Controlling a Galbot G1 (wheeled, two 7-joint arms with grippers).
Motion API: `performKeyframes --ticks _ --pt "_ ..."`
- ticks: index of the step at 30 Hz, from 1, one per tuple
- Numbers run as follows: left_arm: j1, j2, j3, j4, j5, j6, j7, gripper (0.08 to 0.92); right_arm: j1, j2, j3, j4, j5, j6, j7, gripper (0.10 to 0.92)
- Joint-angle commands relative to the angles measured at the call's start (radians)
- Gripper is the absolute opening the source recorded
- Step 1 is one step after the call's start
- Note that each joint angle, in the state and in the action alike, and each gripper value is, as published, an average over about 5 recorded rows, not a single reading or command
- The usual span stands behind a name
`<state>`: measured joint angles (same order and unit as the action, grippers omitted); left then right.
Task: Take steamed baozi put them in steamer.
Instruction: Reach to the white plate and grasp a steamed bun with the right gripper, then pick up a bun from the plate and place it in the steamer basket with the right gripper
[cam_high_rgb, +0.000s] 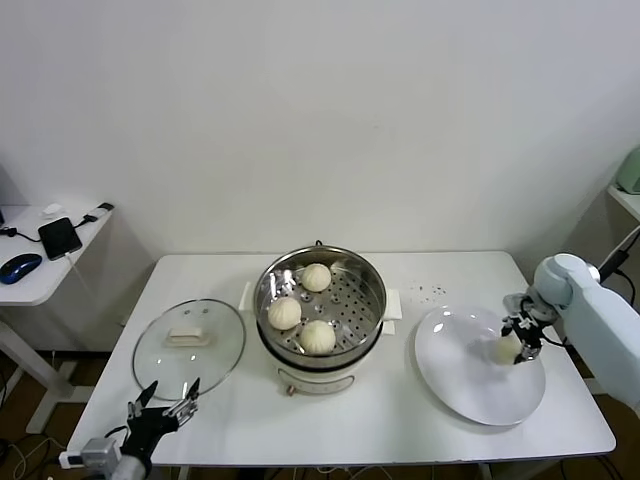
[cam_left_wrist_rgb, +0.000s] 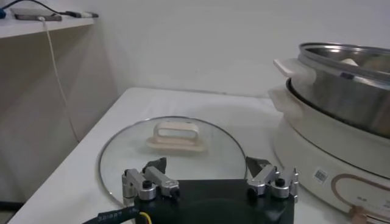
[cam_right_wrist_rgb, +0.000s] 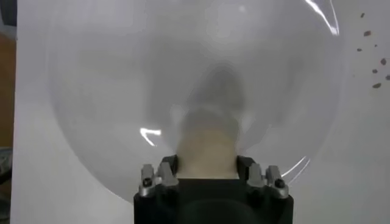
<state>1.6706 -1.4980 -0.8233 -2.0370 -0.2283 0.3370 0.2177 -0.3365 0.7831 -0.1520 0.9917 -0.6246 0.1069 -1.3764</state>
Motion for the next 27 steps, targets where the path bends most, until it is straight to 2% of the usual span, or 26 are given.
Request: performKeyframes --ticks 1,8,15,21,27 --pt "-0.002 0.001 0.003 0.001 0.004 -0.002 -0.002 0.823 0.026 -0.044 -0.04 0.053 0.078 -0.039 0.005 0.595" --pt "-0.014 0.004 0.02 0.0 0.033 -0.004 -0.009 0.823 0.175 -0.161 -0.239 0.203 0.332 -0.221 -0.007 0.578" --pt "-0.041 -0.008 0.036 0.002 0.111 -0.026 -0.025 0.823 0.621 -0.257 -0.714 0.432 0.733 -0.479 0.04 0.577" --pt "-0.048 -0.005 0.039 -0.007 0.127 -0.036 -0.035 0.823 1.031 -0.124 -1.071 0.473 1.003 -0.636 0.099 0.579" --pt "-0.048 -0.002 0.037 -0.025 0.122 -0.037 -0.035 0.823 1.121 0.078 -1.158 0.411 1.179 -0.722 0.145 0.581"
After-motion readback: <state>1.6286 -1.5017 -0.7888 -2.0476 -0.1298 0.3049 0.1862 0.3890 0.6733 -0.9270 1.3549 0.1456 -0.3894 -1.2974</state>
